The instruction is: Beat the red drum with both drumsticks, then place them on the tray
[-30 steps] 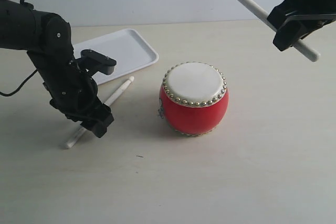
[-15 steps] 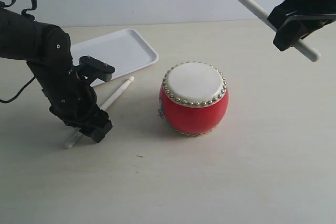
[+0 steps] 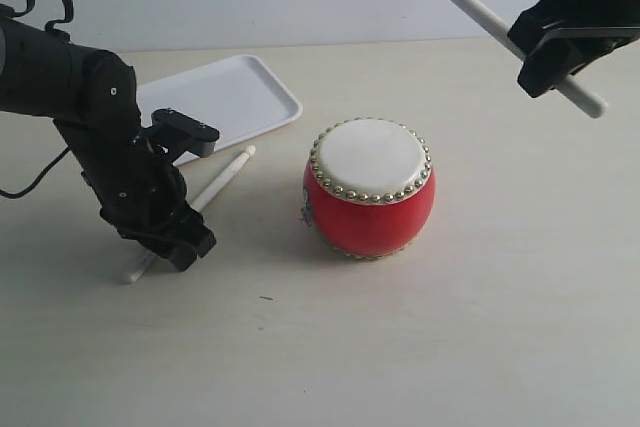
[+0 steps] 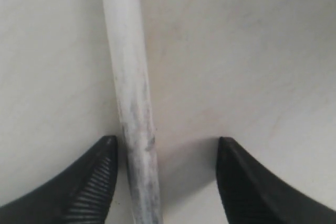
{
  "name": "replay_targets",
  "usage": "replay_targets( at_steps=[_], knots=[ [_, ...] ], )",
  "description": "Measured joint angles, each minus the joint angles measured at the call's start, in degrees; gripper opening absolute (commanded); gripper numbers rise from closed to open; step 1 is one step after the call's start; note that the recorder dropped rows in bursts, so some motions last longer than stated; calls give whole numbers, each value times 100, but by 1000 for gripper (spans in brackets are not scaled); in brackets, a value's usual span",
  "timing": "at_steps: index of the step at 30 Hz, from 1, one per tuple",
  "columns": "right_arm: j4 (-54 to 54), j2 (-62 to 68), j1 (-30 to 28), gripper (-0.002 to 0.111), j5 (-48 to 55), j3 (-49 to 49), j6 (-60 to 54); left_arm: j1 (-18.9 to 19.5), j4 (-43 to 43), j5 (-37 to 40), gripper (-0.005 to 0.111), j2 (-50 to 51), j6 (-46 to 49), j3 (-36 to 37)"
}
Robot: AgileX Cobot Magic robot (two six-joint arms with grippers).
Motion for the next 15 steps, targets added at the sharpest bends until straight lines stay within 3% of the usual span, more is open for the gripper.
replay_targets(
  at_steps=[6,15],
  knots=[
    [73,0,0,0,0,0,-85,0,36,-13,0,0,-12,0],
    [168,0,0,0,13,0,-81,0,36,23,0,-41,-41,0]
  ],
)
